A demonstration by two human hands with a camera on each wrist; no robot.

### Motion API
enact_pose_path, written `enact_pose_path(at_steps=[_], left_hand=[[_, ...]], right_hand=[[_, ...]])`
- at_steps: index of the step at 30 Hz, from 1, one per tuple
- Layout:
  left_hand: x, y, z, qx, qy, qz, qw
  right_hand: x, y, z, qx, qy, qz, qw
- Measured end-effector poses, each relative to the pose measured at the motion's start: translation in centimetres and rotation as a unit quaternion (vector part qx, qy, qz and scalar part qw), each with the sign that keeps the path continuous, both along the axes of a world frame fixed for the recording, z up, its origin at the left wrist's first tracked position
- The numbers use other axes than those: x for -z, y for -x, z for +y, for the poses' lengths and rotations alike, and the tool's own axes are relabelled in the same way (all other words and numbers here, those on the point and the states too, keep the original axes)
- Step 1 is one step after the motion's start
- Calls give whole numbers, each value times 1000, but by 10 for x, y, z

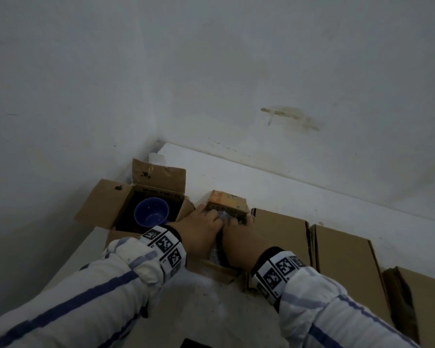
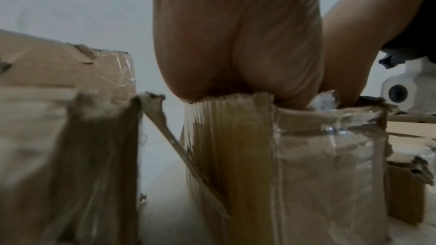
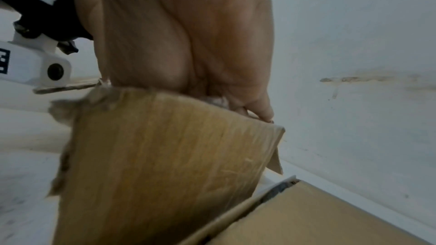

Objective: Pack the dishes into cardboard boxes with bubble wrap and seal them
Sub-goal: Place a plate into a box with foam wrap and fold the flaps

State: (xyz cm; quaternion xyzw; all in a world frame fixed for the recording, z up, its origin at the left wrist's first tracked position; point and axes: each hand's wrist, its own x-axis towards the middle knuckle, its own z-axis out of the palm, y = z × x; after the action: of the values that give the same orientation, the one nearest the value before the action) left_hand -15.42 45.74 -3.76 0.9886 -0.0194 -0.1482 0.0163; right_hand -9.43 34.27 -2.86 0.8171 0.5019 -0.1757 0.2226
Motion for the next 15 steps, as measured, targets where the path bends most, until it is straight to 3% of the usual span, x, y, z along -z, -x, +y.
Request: enact_pose_path(at_steps=[6, 9, 11, 15], left_hand=[[-11, 10, -3, -19, -95, -27, 995], [-21, 13, -1, -55, -93, -43, 993], [-22, 11, -2, -37, -112, -22, 993], [-21, 5, 0, -4, -89, 42, 995]], right_hand=[[-27, -21, -7, 72, -119, 122, 983], [-33, -24, -9, 48, -50, 31, 997], [-27, -19, -10, 21, 8, -13, 1000], [-14, -3, -7, -17, 16, -64, 998]])
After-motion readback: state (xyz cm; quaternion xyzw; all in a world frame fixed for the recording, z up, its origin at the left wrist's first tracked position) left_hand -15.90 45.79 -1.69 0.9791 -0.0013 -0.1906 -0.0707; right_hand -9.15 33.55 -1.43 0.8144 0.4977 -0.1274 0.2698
